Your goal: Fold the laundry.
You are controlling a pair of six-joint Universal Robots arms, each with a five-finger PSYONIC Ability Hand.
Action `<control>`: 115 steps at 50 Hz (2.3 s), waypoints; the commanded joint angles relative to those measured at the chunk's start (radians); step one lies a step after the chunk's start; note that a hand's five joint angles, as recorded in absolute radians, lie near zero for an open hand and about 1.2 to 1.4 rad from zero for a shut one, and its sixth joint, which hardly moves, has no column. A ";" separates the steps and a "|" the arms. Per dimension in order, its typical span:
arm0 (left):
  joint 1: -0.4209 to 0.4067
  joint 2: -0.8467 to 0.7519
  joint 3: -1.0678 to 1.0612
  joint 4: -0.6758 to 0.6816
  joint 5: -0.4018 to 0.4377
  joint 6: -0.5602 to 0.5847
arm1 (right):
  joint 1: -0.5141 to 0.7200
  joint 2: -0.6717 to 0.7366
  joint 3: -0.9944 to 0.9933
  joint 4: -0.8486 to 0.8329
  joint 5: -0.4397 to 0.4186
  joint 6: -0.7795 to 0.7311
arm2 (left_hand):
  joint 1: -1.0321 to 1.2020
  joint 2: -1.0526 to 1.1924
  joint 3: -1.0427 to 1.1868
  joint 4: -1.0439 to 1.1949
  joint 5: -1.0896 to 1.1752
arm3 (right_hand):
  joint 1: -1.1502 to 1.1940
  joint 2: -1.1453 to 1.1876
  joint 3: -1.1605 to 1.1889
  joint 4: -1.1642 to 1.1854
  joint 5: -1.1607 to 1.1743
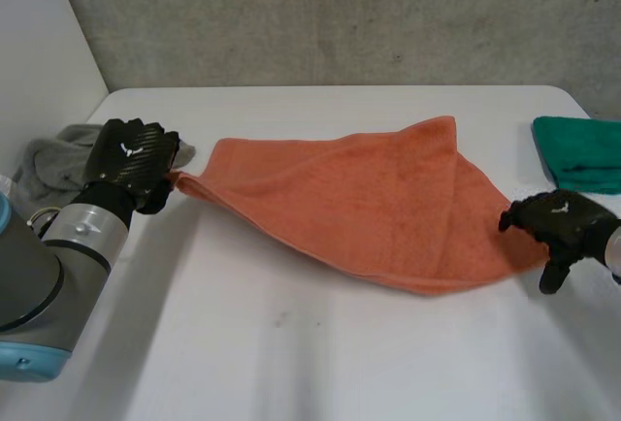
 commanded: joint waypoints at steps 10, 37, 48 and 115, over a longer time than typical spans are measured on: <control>0.001 -0.010 -0.001 0.000 0.000 -0.001 | -0.001 0.125 -0.002 -0.188 -0.047 -0.069 | 0.259 0.194 0.203 0.193 0.256 | 0.347 0.326 0.295 0.296 0.295; 0.000 -0.015 -0.004 -0.002 -0.002 -0.001 | 0.008 0.200 -0.118 -0.193 -0.031 -0.058 | 0.259 0.194 0.203 0.193 0.256 | 0.500 0.479 0.448 0.448 0.448; 0.001 -0.016 -0.005 -0.002 -0.002 -0.001 | 0.036 0.256 -0.201 -0.190 -0.002 -0.041 | 0.259 0.194 0.203 0.193 0.256 | 0.532 0.511 0.480 0.480 0.480; 0.072 0.332 0.001 -0.319 -0.006 0.013 | 0.042 -0.161 -0.240 0.272 0.102 0.048 | 0.259 0.194 0.203 0.193 0.256 | 1.083 1.062 1.031 1.032 1.031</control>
